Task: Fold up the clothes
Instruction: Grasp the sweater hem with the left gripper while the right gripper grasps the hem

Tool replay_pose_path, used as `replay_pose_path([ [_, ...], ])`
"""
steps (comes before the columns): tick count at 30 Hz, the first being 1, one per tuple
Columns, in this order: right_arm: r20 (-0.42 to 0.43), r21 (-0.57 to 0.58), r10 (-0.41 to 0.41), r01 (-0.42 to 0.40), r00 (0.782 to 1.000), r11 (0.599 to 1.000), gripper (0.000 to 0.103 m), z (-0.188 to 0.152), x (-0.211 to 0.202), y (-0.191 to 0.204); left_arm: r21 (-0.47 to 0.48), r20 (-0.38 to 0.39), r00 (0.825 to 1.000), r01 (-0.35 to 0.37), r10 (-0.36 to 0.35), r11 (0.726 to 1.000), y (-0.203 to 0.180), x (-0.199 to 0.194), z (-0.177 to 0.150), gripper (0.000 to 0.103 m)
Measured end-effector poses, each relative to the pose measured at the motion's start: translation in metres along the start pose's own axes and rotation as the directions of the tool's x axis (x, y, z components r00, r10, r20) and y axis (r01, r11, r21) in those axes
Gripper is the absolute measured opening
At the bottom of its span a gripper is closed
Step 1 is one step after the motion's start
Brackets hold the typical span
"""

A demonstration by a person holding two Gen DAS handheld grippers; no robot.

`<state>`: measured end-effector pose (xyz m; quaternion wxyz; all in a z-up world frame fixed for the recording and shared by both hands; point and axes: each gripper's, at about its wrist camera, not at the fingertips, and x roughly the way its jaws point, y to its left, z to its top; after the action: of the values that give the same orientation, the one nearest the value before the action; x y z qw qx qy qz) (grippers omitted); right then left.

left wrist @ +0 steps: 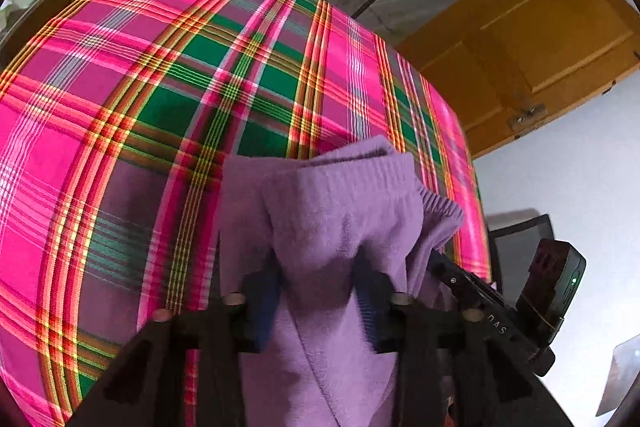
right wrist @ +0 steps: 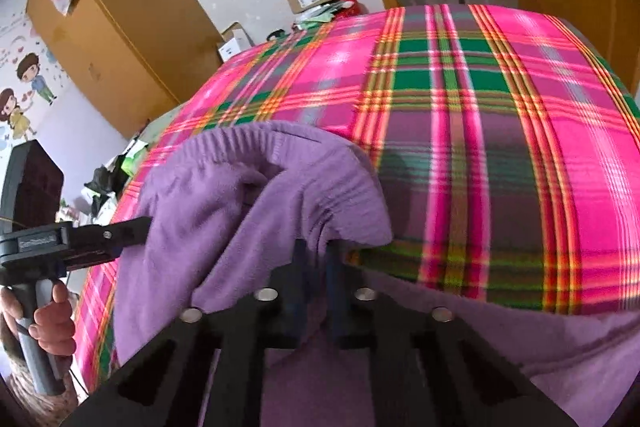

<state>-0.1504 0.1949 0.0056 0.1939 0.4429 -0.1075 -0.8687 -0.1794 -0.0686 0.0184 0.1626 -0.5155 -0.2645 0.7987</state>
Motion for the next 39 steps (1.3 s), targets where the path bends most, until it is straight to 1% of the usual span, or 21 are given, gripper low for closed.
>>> replay_pose_path([
  [1,0.013,-0.017,-0.003,0.003,1.000,1.000,0.007,0.003,-0.003,0.004,-0.001,0.009,1.000,0.006,-0.006,1.000,0.002,-0.003,0.000,0.013],
  [2,0.027,-0.033,-0.005,0.006,1.000,0.999,0.007,0.006,-0.006,0.008,-0.003,0.021,1.000,0.013,-0.013,1.000,0.005,-0.007,0.000,0.008],
  [4,0.054,-0.062,-0.006,0.009,0.999,0.998,0.006,0.013,-0.012,0.016,-0.009,0.050,0.998,0.026,-0.026,1.000,0.011,-0.017,-0.001,0.005],
  [8,0.093,-0.094,-0.004,0.013,0.996,0.995,0.006,0.027,-0.020,0.031,-0.026,0.101,0.994,0.036,-0.033,0.999,0.019,-0.038,-0.002,0.005],
  [11,0.115,-0.118,-0.004,0.018,0.993,0.993,0.005,0.038,-0.023,0.043,-0.034,0.155,0.988,0.030,-0.025,0.999,0.027,-0.058,-0.005,0.004],
  [14,0.138,-0.142,-0.002,0.022,0.990,0.990,0.005,0.049,-0.026,0.054,-0.052,0.221,0.975,0.014,-0.002,0.999,0.040,-0.081,-0.008,0.004],
  [18,0.152,-0.187,0.004,0.024,0.988,0.982,0.005,0.066,-0.021,0.074,-0.108,0.285,0.958,-0.002,0.033,0.994,0.068,-0.111,-0.018,0.004],
  [25,0.143,-0.275,0.013,0.027,0.990,0.961,0.005,0.087,0.006,0.119,-0.194,0.327,0.939,-0.043,0.106,0.980,0.108,-0.135,-0.028,0.004],
  [31,0.139,-0.331,0.002,0.044,0.990,0.943,0.005,0.101,0.034,0.149,-0.245,0.324,0.937,-0.046,0.127,0.968,0.136,-0.138,-0.037,0.004],
  [35,0.119,-0.362,0.018,0.027,0.993,0.932,0.005,0.105,0.053,0.167,-0.279,0.317,0.937,-0.054,0.145,0.959,0.153,-0.140,-0.045,0.004],
  [39,0.058,-0.400,0.048,-0.021,0.997,0.916,0.005,0.101,0.078,0.186,-0.300,0.287,0.942,-0.084,0.174,0.950,0.167,-0.137,-0.057,0.004],
])
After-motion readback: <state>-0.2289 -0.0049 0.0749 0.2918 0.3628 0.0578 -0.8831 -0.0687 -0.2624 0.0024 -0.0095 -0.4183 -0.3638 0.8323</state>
